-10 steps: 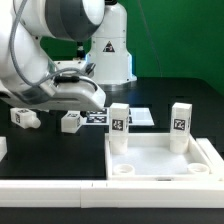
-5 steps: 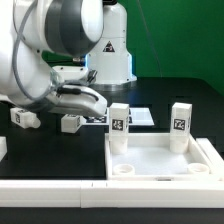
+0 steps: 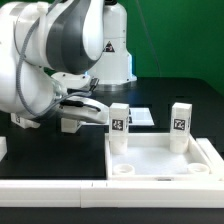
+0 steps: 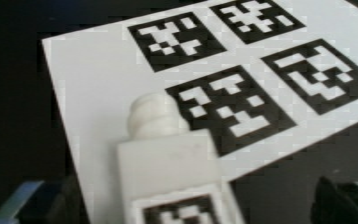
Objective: Assemble square table
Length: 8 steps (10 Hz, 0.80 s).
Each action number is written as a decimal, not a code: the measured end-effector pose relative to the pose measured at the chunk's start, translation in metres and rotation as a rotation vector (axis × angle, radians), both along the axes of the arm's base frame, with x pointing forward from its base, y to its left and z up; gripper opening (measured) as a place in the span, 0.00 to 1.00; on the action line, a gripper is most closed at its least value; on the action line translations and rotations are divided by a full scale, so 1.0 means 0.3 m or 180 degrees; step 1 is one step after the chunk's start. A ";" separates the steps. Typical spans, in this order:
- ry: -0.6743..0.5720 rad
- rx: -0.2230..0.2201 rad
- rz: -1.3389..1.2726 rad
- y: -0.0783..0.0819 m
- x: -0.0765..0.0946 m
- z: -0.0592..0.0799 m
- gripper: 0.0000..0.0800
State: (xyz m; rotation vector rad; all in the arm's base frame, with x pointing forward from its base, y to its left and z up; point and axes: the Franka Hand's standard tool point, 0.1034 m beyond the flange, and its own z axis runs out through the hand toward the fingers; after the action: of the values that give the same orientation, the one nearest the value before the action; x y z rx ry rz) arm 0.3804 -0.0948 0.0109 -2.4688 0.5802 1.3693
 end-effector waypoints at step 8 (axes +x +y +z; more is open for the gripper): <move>-0.0169 0.0074 0.0112 -0.020 0.036 0.031 0.35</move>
Offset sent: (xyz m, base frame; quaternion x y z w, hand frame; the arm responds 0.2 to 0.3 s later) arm 0.0000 0.0000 0.0000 0.0000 0.0000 0.0000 1.0000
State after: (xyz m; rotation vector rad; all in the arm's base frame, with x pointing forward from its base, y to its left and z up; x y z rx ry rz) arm 0.3911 -0.1009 0.0203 -2.5000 0.5086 1.3115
